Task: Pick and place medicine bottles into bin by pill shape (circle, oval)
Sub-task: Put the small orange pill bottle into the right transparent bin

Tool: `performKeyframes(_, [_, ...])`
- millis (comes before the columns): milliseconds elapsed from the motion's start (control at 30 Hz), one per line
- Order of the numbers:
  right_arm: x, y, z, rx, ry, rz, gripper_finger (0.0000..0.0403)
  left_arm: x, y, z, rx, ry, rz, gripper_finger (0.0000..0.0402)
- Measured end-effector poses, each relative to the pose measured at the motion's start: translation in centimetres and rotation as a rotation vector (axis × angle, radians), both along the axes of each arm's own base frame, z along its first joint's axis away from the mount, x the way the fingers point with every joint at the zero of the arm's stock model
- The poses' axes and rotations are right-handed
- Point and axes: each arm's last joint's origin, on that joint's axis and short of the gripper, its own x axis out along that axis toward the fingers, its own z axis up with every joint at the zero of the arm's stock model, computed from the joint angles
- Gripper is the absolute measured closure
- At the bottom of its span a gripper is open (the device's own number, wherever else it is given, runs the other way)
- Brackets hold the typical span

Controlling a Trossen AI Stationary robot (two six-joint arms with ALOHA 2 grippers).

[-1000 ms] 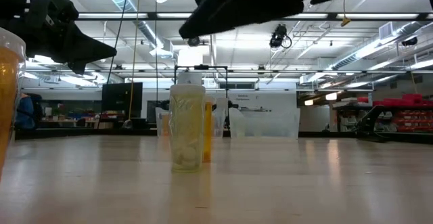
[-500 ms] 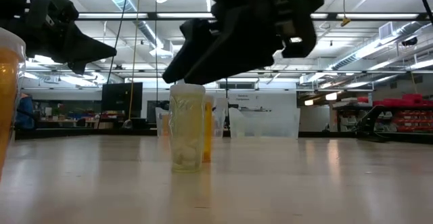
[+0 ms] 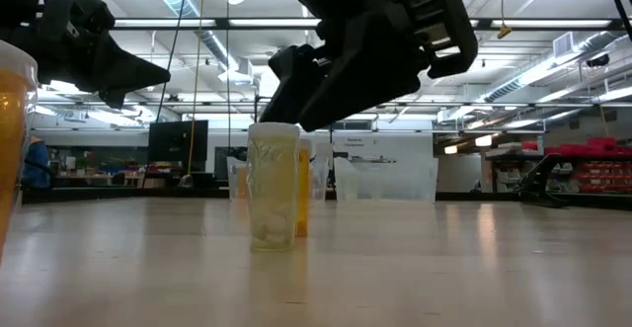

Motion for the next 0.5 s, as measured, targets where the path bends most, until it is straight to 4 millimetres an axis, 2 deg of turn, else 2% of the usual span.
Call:
performKeyframes(267, [-0.5,-0.3,-0.9,0.0,0.019,0.019,0.0144,0.0,0.0,0.0,0.0,0.0,0.0,0.0378])
performKeyframes(500, [-0.8,-0.4,-1.7,0.005,-0.019,0.025,0.0144,0.0,0.0,0.0,0.0,0.0,0.0,0.0367])
